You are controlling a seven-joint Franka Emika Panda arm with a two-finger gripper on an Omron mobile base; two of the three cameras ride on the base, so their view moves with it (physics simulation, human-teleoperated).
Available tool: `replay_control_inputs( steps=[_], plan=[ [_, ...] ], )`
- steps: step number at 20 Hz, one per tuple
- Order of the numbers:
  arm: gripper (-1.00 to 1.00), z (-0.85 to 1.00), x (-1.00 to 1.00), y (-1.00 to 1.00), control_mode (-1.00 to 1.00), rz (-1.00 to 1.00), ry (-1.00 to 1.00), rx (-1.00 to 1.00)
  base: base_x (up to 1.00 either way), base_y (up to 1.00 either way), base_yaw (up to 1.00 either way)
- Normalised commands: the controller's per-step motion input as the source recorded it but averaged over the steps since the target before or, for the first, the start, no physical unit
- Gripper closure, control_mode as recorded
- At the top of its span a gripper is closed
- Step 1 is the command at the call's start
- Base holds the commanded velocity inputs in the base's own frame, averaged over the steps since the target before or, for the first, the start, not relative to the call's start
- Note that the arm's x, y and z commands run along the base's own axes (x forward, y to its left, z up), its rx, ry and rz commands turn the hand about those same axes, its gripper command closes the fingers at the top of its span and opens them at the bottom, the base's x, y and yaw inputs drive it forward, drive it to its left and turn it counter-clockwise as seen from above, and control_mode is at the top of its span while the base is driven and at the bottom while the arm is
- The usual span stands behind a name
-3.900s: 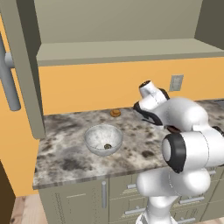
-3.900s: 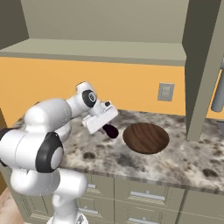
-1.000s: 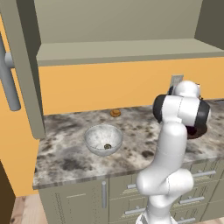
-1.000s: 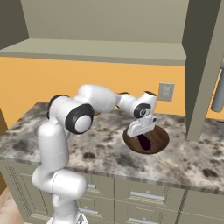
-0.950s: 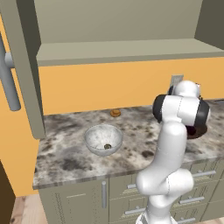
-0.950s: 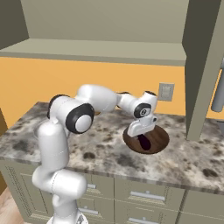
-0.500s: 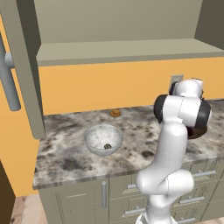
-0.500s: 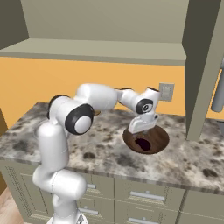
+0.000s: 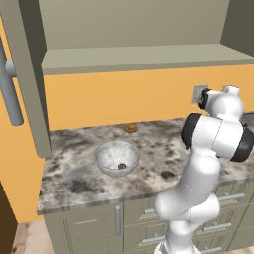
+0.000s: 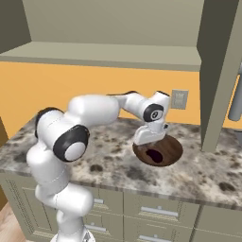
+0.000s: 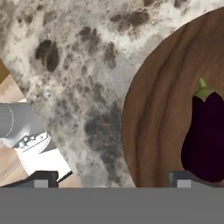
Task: Pick both bowls and place them on the counter. Then place the eggplant in one bowl and place the mushroom in the other bowl.
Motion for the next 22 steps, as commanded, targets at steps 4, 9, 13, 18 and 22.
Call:
replay_control_inputs(
  steps=[4,9,13,18,22],
  plan=[
    [-1.0,0.4,-0.81,0.43,-1.0,-0.06,-0.01,-0.04,0.0,0.0,0.0],
    [-1.0,0.44,-0.87,0.41,-1.0,-0.09,-0.04,-0.08,0.0,0.0,0.0],
    [-1.0,0.56,-0.85,0.36,-1.0,-0.1,-0.09,-0.11,0.0,0.0,0.0],
    [-1.0,0.55,-0.81,0.5,-1.0,-0.09,-0.1,-0.14,0.0,0.0,0.0],
    [-1.0,0.48,-0.87,0.59,-1.0,-0.07,-0.1,-0.14,0.0,0.0,0.0]
  ],
)
